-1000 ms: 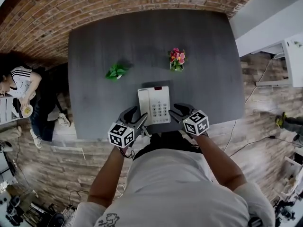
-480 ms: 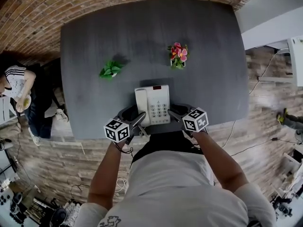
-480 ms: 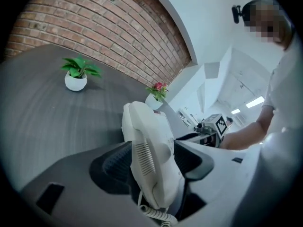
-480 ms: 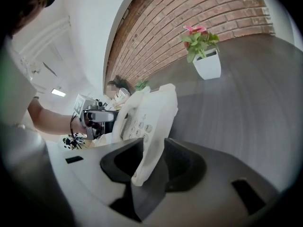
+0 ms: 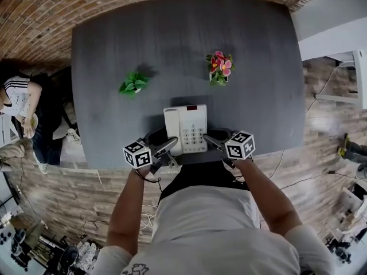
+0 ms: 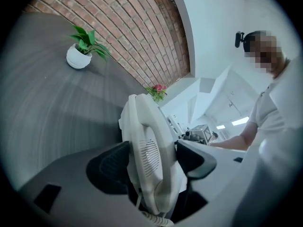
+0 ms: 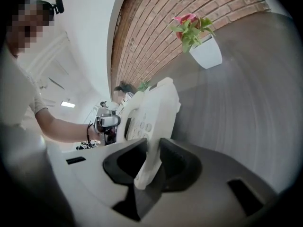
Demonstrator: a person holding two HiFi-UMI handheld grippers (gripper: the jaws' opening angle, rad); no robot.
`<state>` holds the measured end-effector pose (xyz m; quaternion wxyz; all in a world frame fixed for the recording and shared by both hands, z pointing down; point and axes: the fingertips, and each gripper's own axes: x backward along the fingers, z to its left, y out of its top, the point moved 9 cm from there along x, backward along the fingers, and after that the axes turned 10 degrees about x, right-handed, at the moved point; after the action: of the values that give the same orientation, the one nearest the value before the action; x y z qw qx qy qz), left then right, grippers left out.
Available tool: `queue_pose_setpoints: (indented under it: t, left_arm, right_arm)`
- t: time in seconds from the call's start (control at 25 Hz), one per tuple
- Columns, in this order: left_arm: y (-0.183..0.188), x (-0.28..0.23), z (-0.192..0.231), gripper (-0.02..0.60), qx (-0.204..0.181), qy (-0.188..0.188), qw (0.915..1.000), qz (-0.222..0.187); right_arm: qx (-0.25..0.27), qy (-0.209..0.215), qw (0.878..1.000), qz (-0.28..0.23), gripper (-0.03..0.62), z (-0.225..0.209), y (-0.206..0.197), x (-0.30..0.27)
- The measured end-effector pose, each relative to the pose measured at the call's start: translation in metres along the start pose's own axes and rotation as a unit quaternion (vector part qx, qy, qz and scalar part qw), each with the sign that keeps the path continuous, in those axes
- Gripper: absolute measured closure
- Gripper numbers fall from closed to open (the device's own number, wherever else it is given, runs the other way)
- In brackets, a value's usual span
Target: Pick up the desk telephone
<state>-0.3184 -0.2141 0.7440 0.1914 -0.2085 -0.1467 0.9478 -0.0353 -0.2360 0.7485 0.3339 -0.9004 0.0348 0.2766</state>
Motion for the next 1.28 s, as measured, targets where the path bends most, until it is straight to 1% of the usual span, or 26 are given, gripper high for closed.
queue_pose_setpoints:
  t: [0.12, 0.44, 0.72, 0.84, 1.08, 1.28]
  left_arm:
    - [0.000, 0.000, 0.002, 0.249, 0.004, -0.004, 1.0000, -0.001]
    - [-0.004, 0.000, 0.005, 0.249, 0.022, -0.010, 0.9994, -0.023]
    - [-0.004, 0.002, -0.003, 0.281, 0.029, 0.015, 0.9991, -0.028]
    - [-0.005, 0.008, -0.014, 0.284, 0.030, 0.016, 0.9987, -0.037]
    - [-0.001, 0.028, -0.052, 0.285, 0.002, 0.019, 0.9985, -0.051]
    - [0.015, 0.048, -0.087, 0.287, -0.033, 0.016, 0.9969, -0.070]
  right_arm:
    - [0.000, 0.005, 1.000, -0.006, 0.503, -0.001, -0.001, 0.000]
    - [-0.029, 0.013, 0.998, -0.047, 0.510, -0.004, -0.008, 0.000]
    - [-0.026, 0.001, 0.999, -0.038, 0.519, -0.001, -0.005, 0.001]
    - [-0.023, 0.003, 0.999, -0.044, 0.520, 0.008, -0.001, 0.008]
    - [0.011, 0.003, 0.998, -0.057, 0.522, 0.037, 0.018, 0.027]
    - [0.045, -0.002, 0.996, -0.076, 0.522, 0.064, 0.044, 0.042]
